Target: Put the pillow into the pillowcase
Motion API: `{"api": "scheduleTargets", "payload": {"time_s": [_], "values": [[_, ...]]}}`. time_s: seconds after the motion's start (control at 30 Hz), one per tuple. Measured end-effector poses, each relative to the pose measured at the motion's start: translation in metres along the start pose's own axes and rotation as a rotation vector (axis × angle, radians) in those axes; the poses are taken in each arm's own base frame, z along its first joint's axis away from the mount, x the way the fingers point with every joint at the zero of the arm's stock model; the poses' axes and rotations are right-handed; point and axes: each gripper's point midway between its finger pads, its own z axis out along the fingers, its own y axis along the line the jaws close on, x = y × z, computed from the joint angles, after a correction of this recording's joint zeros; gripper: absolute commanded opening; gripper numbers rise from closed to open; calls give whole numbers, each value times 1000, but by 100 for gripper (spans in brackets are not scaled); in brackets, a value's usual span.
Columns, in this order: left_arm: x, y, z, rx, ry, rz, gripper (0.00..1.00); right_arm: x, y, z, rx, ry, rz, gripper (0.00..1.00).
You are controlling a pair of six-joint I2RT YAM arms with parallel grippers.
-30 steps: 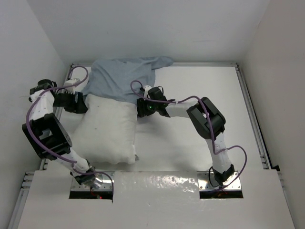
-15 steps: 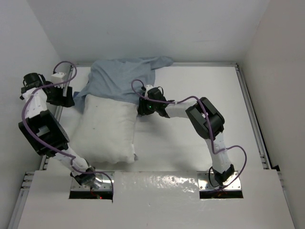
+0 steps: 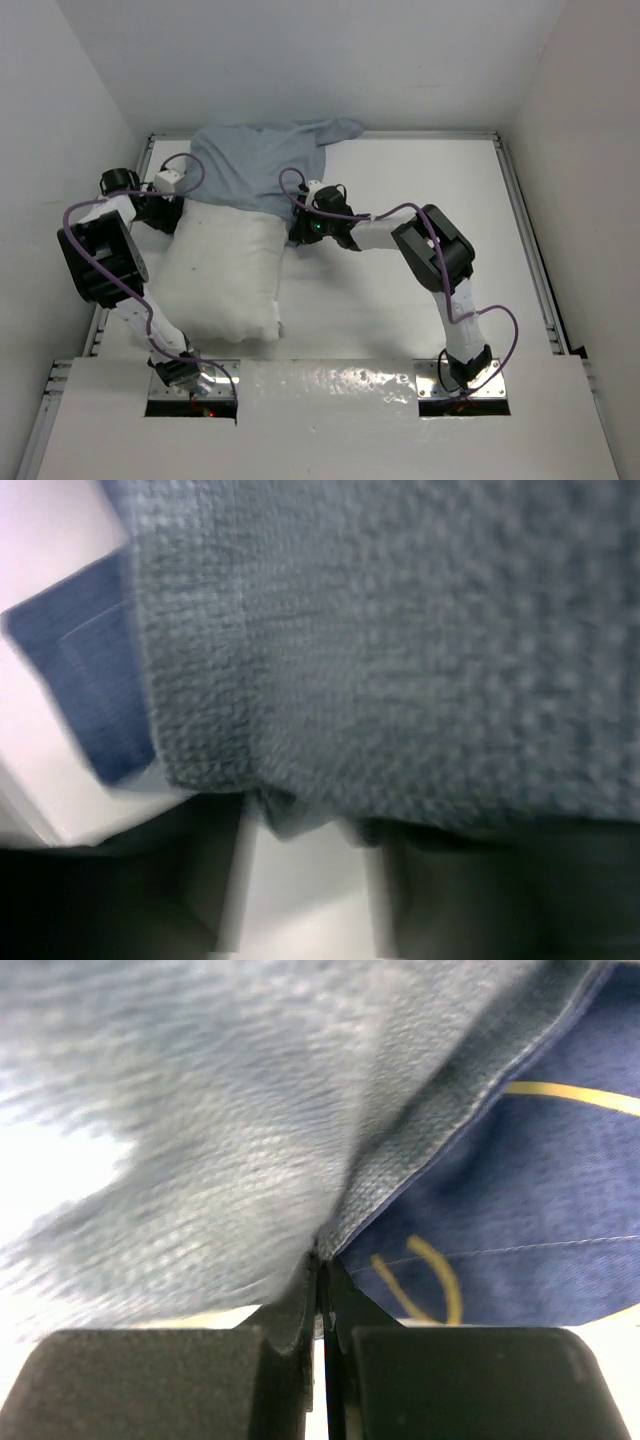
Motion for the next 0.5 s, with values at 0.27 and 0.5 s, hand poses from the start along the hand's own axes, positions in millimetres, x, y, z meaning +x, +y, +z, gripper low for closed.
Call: {"api": "scheduleTargets", "payload": {"time_s": [0.27, 0.5], "values": [[14, -32, -1, 146, 9, 60, 0, -21, 45, -46, -141, -47, -80, 0], [1, -76, -65, 278, -9, 131, 0, -31, 86, -83, -272, -60, -122, 0]]}}
